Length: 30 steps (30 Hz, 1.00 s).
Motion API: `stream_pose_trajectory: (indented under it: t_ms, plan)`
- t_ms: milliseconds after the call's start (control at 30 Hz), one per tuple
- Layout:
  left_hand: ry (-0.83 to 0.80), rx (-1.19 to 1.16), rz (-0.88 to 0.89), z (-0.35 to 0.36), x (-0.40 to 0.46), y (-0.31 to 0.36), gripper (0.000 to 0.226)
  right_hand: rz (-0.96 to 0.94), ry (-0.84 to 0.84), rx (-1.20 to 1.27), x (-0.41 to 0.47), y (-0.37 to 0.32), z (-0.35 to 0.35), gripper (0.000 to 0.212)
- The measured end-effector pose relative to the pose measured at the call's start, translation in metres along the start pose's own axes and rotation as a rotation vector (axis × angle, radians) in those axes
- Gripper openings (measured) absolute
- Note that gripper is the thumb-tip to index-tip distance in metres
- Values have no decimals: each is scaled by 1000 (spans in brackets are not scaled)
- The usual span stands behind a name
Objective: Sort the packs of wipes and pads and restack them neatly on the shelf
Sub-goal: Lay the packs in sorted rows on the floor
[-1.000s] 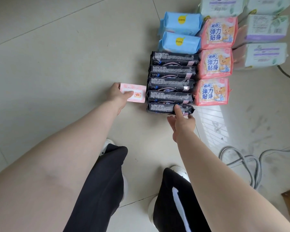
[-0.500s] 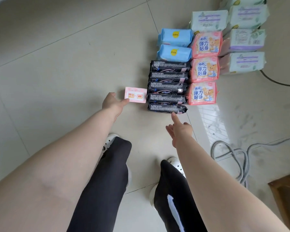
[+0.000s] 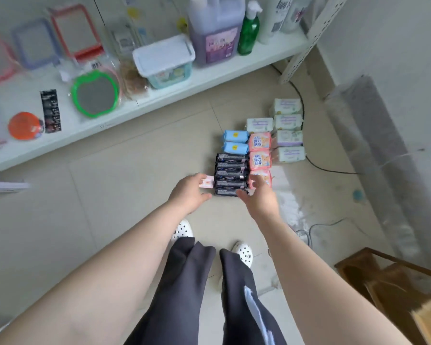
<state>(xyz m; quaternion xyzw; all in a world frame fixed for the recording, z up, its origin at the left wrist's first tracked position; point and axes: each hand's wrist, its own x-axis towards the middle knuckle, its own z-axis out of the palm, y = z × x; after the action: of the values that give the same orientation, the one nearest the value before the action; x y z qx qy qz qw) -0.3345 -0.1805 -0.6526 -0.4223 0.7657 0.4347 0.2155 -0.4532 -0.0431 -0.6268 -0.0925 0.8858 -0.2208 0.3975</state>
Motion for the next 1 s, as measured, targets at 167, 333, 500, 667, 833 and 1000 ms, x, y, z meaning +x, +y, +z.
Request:
stream_pose_trajectory:
  t_ms: [167, 333, 500, 667, 833, 1000]
  plan:
    - [43, 283, 184, -78, -85, 56, 61, -182, 1, -260, -78, -61, -64, 55]
    - [159, 300, 216, -132, -172, 87, 65, -370, 19, -424, -151, -107, -110, 58]
    - [304, 259, 233, -163, -240, 95, 67, -582, 40, -561, -205, -153, -133, 63]
    - [426, 225, 234, -199, -278, 88, 64, -716, 45, -674, -231, -197, -133, 63]
    - [519, 191, 190, -246, -294, 59, 61, -795, 51, -693, -238, -248, -110, 62]
    - [566, 126, 156, -302, -287, 8, 60, -827, 43, -743, -237, -313, -60, 59]
